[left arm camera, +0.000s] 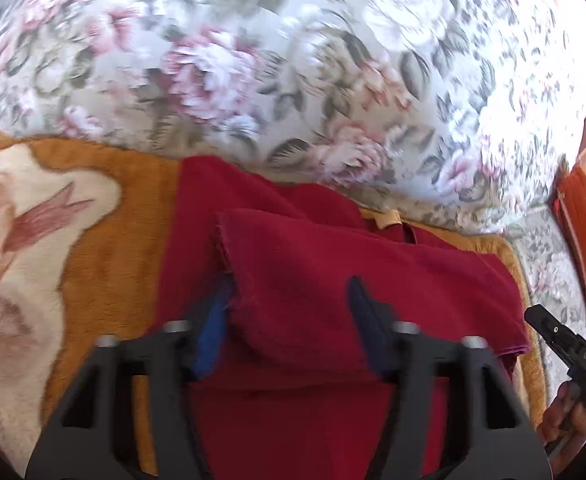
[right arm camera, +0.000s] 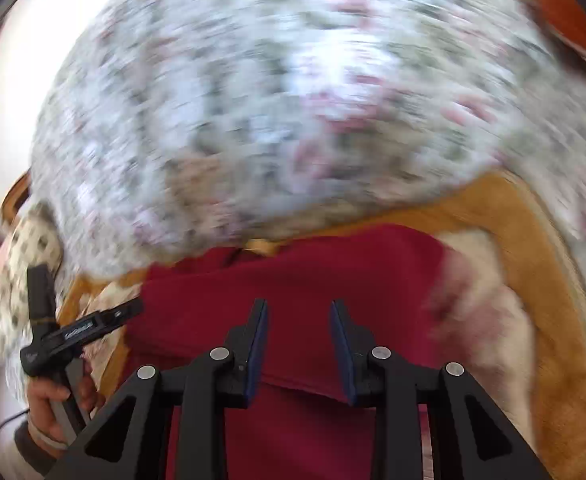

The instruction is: Fold small clothes

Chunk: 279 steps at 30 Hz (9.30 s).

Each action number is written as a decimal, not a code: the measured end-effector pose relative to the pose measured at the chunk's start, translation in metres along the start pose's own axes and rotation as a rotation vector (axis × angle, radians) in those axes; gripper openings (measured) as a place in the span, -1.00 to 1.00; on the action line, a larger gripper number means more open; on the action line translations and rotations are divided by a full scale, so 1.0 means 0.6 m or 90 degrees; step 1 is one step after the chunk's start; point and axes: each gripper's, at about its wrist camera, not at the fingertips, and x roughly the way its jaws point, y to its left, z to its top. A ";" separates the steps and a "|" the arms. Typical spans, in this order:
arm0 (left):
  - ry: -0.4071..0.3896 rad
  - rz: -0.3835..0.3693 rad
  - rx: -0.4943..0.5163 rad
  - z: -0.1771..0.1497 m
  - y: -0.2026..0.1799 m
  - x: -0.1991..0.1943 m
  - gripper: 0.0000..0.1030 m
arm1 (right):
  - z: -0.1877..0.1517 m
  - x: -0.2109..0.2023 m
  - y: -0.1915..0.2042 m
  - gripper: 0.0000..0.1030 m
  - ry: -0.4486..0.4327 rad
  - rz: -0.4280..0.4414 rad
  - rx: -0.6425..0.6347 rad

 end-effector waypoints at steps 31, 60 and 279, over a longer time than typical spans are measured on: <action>0.006 0.080 -0.002 -0.015 0.065 -0.020 -0.73 | 0.040 0.164 -0.001 -0.42 0.073 -0.141 -0.120; 0.070 0.084 0.028 -0.170 0.051 -0.094 0.14 | -0.064 0.017 -0.063 -0.79 0.055 -0.119 -0.015; 0.066 0.075 -0.053 -0.073 0.094 -0.076 0.33 | 0.044 0.237 0.359 -0.31 0.124 0.113 -0.214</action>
